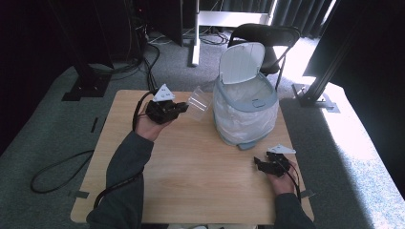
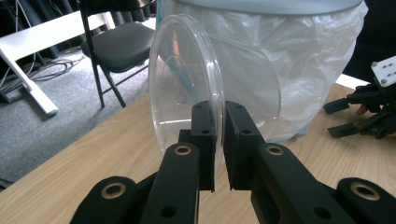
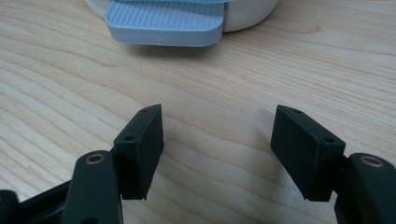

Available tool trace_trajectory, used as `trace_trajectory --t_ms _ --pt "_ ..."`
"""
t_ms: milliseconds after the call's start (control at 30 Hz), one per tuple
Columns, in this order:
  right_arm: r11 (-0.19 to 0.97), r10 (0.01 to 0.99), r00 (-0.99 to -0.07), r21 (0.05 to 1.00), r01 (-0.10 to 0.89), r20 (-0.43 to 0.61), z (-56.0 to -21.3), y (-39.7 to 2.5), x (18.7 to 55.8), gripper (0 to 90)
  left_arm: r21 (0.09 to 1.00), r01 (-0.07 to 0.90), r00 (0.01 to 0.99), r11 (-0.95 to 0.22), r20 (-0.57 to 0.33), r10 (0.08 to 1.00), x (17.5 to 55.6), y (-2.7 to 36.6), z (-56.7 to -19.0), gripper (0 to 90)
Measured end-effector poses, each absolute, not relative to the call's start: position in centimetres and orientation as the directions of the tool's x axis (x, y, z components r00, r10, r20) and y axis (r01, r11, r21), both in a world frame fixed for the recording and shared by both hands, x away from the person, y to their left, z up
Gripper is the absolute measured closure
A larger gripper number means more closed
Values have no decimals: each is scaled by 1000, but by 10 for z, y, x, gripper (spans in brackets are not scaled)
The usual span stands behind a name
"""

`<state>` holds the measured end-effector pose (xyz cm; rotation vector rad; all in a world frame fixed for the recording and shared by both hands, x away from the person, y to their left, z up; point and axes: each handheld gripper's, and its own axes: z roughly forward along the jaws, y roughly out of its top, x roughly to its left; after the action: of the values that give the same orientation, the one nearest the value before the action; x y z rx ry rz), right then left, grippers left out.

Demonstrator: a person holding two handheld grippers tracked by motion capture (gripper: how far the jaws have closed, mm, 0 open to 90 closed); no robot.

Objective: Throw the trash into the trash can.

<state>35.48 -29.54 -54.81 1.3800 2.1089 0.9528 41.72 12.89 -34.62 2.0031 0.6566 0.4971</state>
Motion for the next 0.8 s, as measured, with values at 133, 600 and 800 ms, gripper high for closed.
trace_trajectory --t_ms 133,600,800 --pt "264 915 -403 748 609 5 -548 -295 355 336 878 238 779 -416 83 621 417 127 -342 836" --pt "263 915 -402 747 610 7 -548 -295 355 336 882 225 787 -415 86 611 420 122 -331 837" --pt "263 915 -403 747 610 7 -548 -295 355 336 884 215 790 -416 93 606 421 121 -326 837"
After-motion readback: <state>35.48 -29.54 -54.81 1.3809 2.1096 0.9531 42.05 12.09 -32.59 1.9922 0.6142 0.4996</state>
